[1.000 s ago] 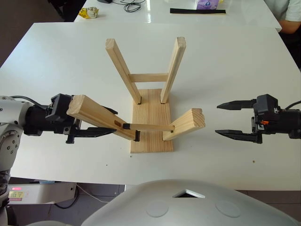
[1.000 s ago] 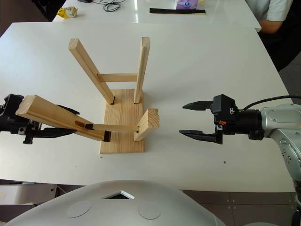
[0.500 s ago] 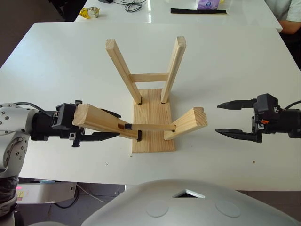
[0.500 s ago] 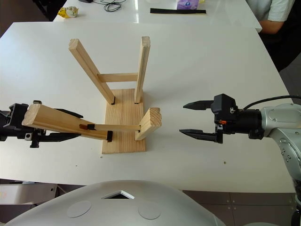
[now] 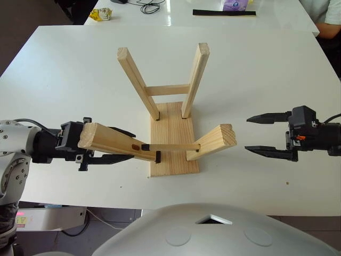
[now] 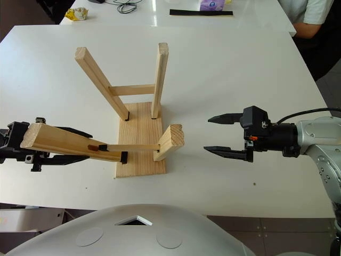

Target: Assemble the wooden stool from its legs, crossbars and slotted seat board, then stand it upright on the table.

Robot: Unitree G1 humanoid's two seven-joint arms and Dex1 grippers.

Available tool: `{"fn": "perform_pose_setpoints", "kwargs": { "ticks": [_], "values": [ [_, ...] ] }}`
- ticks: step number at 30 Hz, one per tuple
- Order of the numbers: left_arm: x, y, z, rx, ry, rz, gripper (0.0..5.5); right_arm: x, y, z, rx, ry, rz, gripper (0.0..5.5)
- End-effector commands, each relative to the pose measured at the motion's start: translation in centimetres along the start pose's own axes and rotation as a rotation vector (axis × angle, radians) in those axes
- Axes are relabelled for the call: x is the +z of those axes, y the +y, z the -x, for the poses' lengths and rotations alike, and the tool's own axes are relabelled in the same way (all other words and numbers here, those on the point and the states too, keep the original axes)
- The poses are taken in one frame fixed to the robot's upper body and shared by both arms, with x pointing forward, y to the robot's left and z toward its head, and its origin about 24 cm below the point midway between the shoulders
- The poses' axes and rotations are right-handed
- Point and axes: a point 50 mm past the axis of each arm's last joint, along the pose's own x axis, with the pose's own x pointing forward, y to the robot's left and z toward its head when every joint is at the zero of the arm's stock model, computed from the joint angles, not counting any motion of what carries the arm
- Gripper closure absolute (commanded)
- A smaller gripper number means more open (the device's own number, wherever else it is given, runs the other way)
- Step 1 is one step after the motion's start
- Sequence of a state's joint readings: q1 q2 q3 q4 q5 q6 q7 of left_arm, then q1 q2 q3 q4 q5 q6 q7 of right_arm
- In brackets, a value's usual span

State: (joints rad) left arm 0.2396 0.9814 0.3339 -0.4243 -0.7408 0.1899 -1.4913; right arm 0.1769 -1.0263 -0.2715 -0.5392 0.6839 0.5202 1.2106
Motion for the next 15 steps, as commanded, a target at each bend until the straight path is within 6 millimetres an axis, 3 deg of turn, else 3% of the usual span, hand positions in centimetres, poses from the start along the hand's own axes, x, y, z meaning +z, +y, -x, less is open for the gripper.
{"fn": "perform_pose_setpoints", "kwargs": {
  "ticks": [1, 7, 15],
  "values": [
    [-0.3, -0.3, 0.0, -0.058, 0.067, 0.039, 3.44, 0.2, -0.2, 0.1, -0.007, 0.018, 0.023, 1.64],
    [-0.5, -0.9, -0.3, -0.094, 0.097, 0.054, 3.44, 0.3, -0.2, 0.0, -0.006, 0.019, 0.028, 1.64],
    [-2.4, -1.2, -1.1, -0.022, 0.152, 0.110, 3.44, 0.3, -0.3, -0.1, -0.002, 0.023, 0.038, 1.64]
  ]
}}
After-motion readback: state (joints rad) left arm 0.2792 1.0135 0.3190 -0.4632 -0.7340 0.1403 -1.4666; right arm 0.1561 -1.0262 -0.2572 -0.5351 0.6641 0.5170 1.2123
